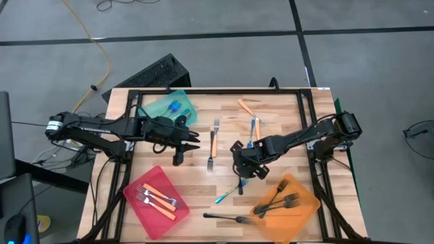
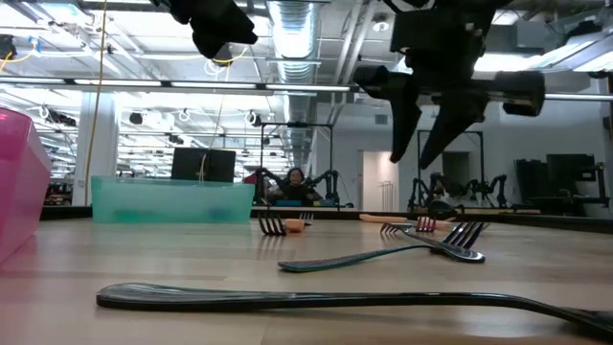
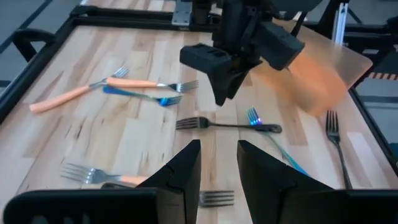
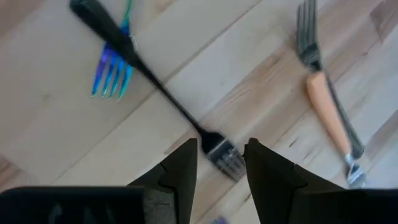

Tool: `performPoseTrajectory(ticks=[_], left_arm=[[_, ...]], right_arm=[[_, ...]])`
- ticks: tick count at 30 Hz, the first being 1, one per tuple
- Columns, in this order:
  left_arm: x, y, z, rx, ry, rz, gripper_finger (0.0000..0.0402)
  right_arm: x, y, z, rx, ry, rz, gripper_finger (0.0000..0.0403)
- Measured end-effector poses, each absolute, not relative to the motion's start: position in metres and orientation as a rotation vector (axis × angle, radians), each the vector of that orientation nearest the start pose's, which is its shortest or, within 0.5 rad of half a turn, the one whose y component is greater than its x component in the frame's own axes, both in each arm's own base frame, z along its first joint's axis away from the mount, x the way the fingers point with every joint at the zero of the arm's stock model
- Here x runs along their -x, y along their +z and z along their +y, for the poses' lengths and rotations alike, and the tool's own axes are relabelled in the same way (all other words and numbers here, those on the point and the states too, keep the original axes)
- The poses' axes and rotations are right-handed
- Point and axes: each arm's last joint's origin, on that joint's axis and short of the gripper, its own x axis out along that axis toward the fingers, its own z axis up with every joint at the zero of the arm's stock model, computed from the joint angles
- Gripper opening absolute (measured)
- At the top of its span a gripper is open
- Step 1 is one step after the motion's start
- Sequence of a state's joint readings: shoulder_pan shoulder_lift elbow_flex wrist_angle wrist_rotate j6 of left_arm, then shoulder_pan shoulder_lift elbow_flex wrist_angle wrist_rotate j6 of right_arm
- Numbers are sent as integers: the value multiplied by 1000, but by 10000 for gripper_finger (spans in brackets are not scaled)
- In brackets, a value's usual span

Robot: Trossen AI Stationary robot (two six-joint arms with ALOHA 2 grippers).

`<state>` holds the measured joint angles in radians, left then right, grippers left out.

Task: Sort silverware by color (type)
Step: Put the black fork into the orange bin

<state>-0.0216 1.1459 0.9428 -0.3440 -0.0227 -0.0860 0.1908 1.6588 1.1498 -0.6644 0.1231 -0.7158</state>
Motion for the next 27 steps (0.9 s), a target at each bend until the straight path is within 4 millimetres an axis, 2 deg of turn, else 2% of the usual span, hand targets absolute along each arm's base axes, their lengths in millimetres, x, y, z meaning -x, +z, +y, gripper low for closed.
performPoseTrajectory(ticks=[7,14,18,21,27], left_arm=[[-246,303,-5,71,25,543,89],[-246,304,-5,77,25,539,89],[-247,304,-5,77,25,529,89],[-247,305,-5,78,25,526,89],[-247,305,-5,76,26,525,89]], right_arm=[[-322,194,60,941,533,1016,154],[-325,161,63,1052,652,1112,137],[-330,145,61,1128,627,1177,127],[-333,140,60,1161,590,1206,123],[-335,139,57,1210,625,1189,122]])
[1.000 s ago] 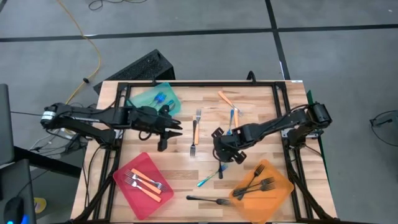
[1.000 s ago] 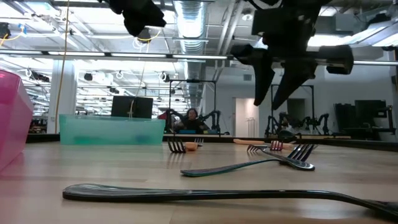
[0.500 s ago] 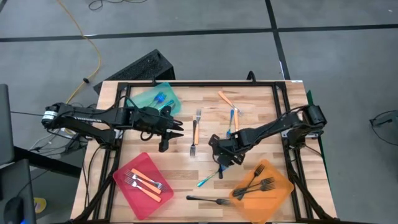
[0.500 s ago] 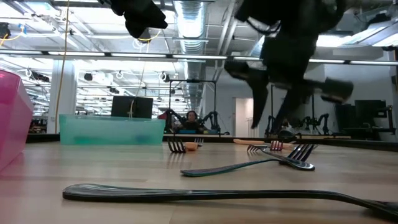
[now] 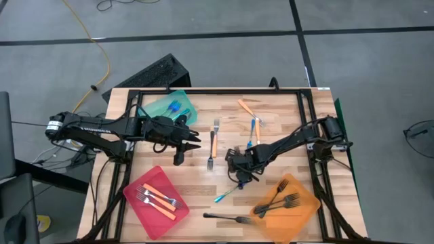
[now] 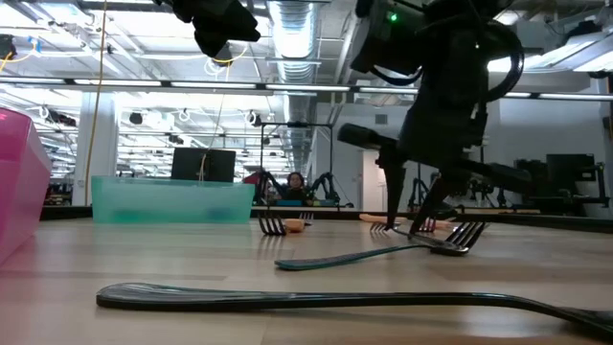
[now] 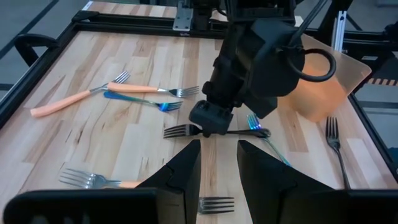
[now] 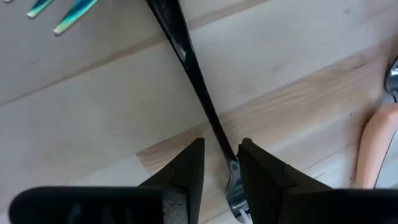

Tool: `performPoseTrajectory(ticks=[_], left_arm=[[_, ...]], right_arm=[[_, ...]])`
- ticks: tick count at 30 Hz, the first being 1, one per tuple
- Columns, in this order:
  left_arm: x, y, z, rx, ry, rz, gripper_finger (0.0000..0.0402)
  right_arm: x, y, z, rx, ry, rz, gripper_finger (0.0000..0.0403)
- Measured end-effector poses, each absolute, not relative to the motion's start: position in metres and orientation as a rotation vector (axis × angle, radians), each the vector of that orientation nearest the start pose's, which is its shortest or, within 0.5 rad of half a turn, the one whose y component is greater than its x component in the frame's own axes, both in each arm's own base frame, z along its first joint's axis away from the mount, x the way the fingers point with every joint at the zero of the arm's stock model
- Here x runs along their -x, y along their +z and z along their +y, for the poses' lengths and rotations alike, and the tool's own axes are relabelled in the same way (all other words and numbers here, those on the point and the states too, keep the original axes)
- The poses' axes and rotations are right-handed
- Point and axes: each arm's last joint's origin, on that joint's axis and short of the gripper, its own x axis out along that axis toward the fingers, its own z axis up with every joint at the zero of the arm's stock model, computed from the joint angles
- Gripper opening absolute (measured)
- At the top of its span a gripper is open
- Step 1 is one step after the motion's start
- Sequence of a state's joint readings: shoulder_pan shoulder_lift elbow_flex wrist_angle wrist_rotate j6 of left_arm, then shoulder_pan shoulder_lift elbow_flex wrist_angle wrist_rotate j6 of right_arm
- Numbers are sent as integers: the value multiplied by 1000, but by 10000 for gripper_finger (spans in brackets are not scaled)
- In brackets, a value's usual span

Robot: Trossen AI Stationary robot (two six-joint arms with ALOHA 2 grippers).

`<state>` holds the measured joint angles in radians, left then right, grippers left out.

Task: Sort silverware by color (type)
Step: Put the black fork into the orange bin

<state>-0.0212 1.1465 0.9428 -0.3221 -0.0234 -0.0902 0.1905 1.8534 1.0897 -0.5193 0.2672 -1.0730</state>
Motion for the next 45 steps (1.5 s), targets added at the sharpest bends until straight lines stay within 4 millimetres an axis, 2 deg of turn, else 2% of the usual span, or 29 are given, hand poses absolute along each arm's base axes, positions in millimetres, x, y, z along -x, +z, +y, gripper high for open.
performPoseTrajectory(ticks=[10,19,26,32,36,40,45], left_arm=[[-247,305,-5,78,27,526,89],[-247,305,-5,79,27,526,89],[-247,305,-5,80,28,526,89],[-247,305,-5,79,28,526,89],[-247,305,-4,78,30,526,89],[-247,305,-4,76,30,525,89],[-247,305,-4,58,25,526,89]], right_arm=[[-342,140,48,1127,530,1155,118],[-343,140,45,1077,546,1145,62],[-345,141,43,972,459,1143,14],[-346,141,41,876,385,1155,14],[-345,149,40,835,344,1129,14],[-345,166,38,777,283,1068,14],[-342,189,26,689,188,1001,14]])
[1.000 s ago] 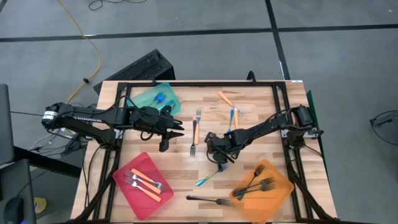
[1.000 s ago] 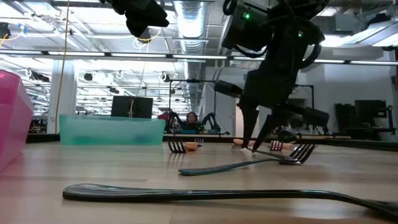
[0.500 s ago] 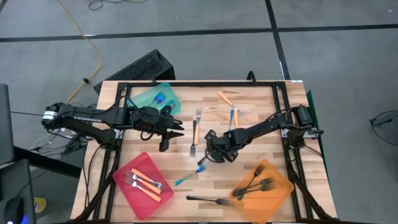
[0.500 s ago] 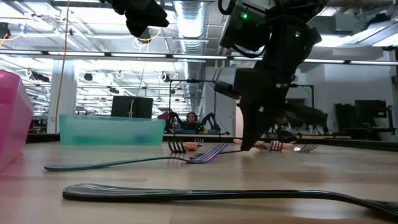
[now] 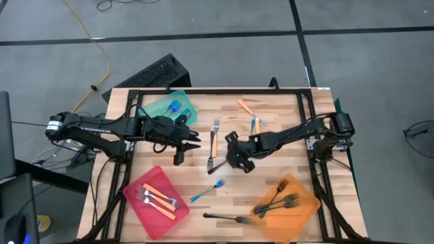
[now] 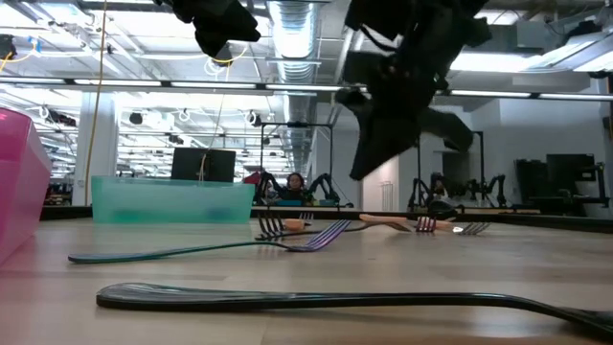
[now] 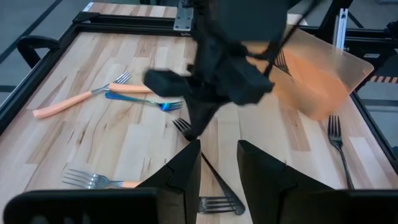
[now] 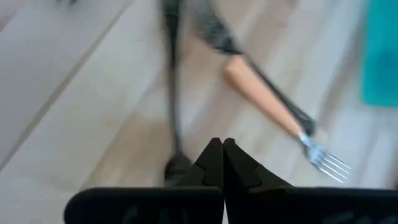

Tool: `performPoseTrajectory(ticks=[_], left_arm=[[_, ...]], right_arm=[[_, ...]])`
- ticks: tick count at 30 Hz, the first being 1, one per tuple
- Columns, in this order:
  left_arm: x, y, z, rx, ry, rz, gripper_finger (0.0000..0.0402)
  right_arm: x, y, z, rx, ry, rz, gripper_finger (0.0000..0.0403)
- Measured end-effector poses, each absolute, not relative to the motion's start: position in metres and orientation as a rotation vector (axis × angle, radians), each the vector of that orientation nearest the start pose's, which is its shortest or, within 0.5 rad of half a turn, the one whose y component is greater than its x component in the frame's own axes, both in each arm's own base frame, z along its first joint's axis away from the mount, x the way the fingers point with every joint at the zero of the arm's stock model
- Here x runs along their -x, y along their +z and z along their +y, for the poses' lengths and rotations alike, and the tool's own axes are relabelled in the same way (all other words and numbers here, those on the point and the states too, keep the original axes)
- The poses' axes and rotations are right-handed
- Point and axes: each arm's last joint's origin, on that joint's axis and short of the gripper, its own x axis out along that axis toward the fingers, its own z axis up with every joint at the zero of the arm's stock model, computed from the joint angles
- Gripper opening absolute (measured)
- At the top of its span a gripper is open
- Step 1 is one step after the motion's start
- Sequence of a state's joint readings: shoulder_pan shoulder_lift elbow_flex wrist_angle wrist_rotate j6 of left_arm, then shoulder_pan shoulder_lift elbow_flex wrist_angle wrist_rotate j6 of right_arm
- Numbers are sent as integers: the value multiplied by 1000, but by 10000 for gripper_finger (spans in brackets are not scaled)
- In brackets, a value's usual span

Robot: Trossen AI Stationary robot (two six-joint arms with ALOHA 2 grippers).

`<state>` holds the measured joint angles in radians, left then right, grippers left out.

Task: Sort silverware by color (type)
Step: Put the black fork into the orange bin

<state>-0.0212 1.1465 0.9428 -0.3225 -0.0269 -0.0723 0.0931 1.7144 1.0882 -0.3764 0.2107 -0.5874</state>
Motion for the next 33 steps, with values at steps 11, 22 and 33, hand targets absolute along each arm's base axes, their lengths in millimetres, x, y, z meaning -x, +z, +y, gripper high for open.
performPoseTrajectory(ticks=[11,22,33], left_arm=[[-247,305,-4,58,24,526,89],[-247,305,-4,54,37,525,89],[-247,305,-4,53,43,525,89]], right_arm=[[-344,185,3,419,263,991,100],[-352,159,1,443,275,1049,230],[-351,160,-10,425,264,1050,214]])
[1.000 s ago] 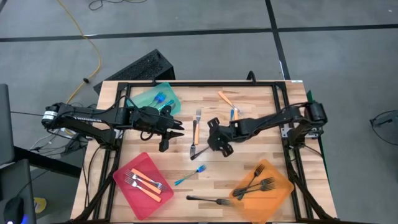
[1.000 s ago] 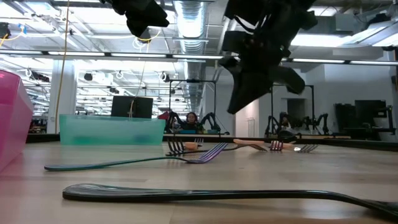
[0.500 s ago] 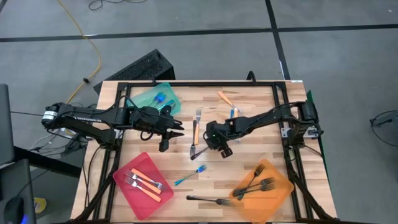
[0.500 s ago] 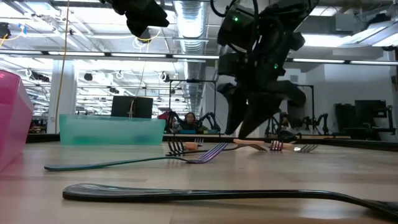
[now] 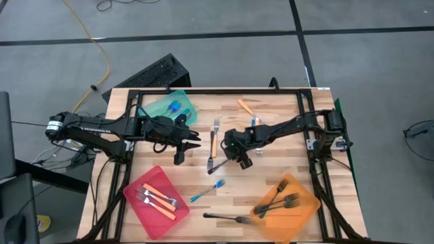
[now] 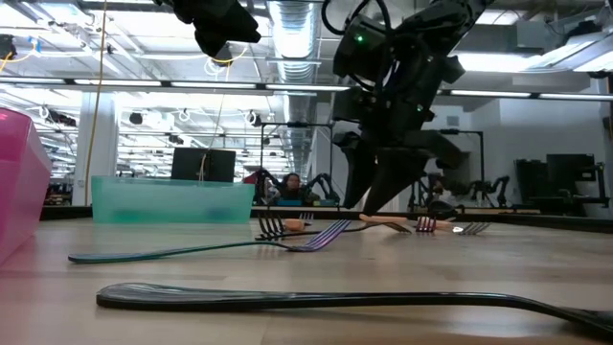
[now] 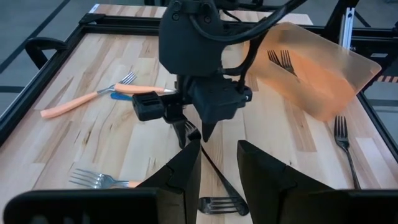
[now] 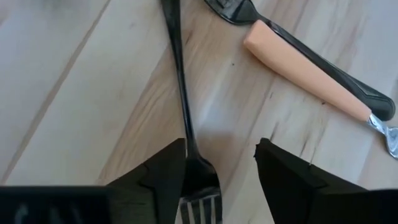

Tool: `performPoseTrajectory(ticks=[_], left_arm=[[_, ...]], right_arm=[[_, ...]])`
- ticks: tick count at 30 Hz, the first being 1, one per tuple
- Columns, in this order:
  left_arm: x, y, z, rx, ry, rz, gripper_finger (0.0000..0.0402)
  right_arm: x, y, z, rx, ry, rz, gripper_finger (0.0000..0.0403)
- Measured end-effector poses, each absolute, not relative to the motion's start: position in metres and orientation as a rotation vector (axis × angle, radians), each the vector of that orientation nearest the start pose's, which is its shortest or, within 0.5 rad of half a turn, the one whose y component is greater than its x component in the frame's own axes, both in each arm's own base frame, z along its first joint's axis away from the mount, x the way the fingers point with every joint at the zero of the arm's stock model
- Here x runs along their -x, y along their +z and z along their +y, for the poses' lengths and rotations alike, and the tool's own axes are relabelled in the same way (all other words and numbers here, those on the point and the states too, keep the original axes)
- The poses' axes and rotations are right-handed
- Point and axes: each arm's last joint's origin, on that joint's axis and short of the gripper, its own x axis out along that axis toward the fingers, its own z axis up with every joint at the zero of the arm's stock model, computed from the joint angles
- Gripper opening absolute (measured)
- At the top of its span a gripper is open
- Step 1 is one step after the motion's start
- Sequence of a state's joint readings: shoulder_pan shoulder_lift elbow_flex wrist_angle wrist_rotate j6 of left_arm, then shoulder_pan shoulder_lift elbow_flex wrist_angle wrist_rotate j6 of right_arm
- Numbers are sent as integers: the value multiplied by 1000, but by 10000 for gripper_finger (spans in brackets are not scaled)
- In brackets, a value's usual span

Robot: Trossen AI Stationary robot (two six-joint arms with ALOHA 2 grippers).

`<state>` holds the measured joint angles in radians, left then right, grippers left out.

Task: Sort silverware by color (type)
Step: Put the black fork into the orange bin

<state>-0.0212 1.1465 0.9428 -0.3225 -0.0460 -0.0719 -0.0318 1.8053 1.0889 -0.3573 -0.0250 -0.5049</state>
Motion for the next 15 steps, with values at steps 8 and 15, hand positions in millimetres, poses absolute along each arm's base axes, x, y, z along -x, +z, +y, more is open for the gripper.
performPoseTrajectory(ticks=[8,15], left_arm=[[-247,305,-4,53,43,525,89],[-247,305,-4,54,43,525,89]], right_arm=[[-352,158,-12,423,258,1029,211],[-350,153,-12,425,256,1019,208]])
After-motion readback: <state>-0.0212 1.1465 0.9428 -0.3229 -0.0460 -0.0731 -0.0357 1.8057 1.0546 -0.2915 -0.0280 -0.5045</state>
